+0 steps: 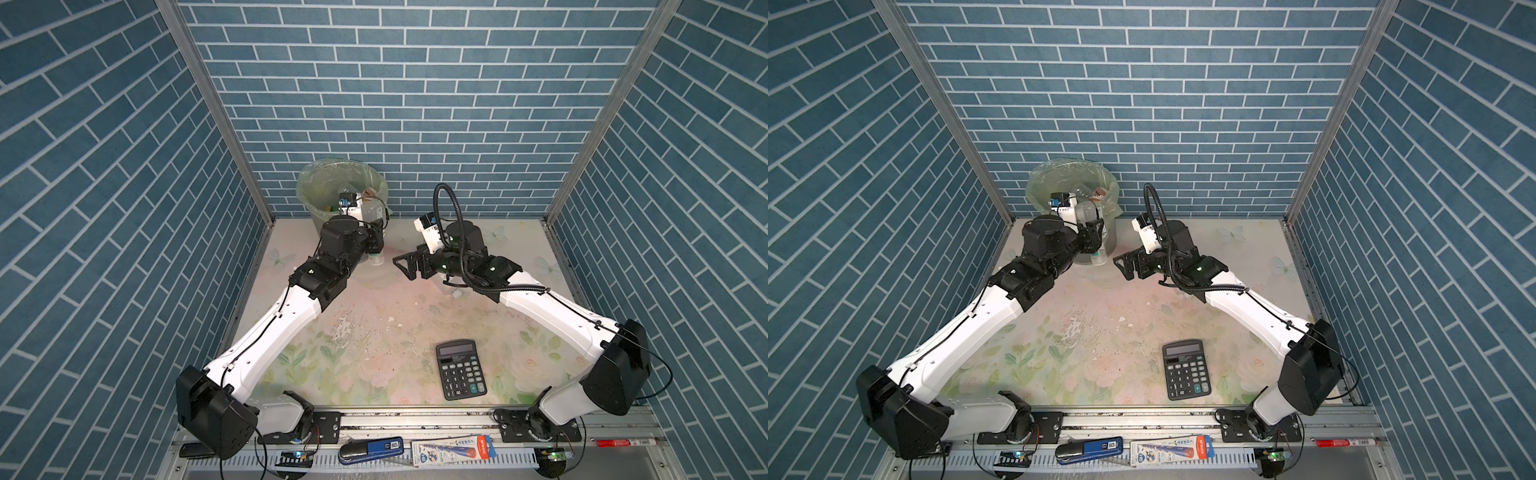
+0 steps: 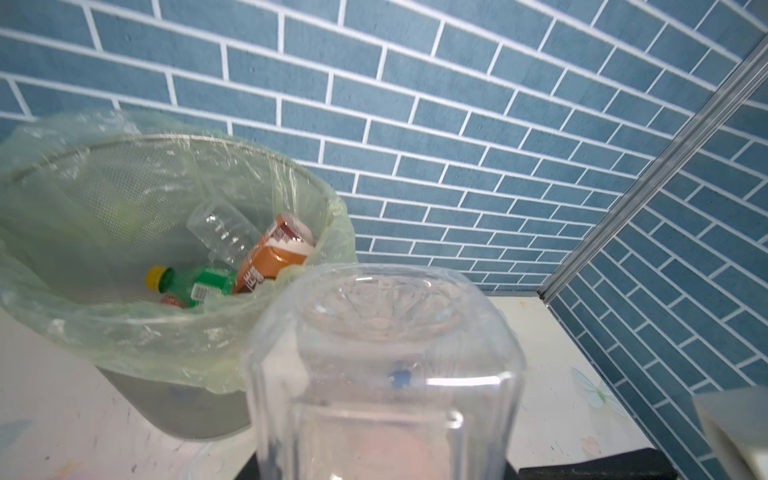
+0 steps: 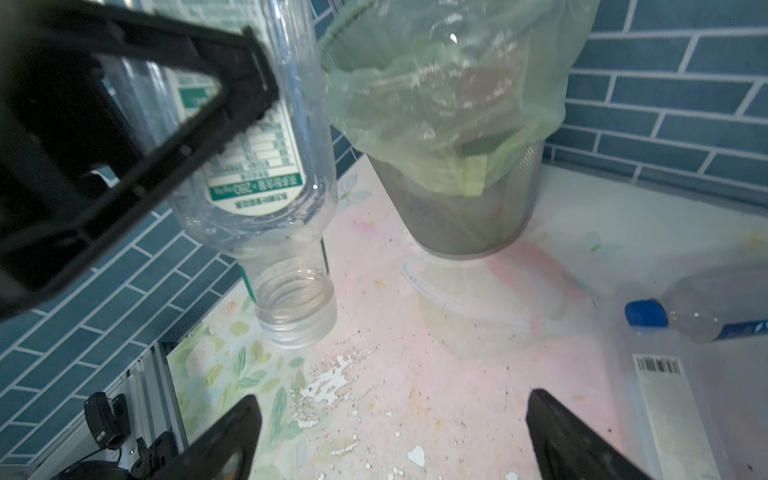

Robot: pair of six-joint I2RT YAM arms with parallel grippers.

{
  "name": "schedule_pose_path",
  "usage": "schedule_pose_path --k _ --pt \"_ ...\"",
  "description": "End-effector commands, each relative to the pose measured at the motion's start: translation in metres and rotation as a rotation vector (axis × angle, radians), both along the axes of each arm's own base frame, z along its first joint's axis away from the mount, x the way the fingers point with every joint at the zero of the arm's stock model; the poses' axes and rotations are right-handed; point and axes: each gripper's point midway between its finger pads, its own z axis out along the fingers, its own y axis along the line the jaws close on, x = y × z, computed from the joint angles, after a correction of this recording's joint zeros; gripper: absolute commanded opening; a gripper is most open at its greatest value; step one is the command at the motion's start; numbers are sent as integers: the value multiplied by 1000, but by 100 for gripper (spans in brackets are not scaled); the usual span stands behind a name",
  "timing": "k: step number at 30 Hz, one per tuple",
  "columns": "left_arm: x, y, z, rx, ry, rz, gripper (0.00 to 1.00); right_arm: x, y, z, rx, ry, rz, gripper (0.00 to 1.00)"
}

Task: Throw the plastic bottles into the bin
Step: 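Raise the small clear bottle over the bin with the left gripper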

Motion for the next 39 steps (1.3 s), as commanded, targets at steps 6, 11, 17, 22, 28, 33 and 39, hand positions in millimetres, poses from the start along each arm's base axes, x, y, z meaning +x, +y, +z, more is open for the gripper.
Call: schedule_pose_path --k 6,11,17,22,28,33,39 --pt "11 8 66 124 -153 23 57 16 8 67 43 -195 10 99" --pt "22 9 104 175 -232 33 57 22 13 95 76 -265 16 99" --pt "31 15 147 196 -332 58 58 31 14 133 110 -371 -12 99" --pt "31 25 184 212 -432 95 58 41 8 161 134 -448 -46 99" --pt "29 36 224 269 -539 159 58 55 3 171 147 -466 -59 99" --pt "39 38 234 312 -571 179 58 66 3 167 150 -454 -60 99" --pt "89 47 197 366 -485 212 57 80 4 153 157 -410 -64 99"
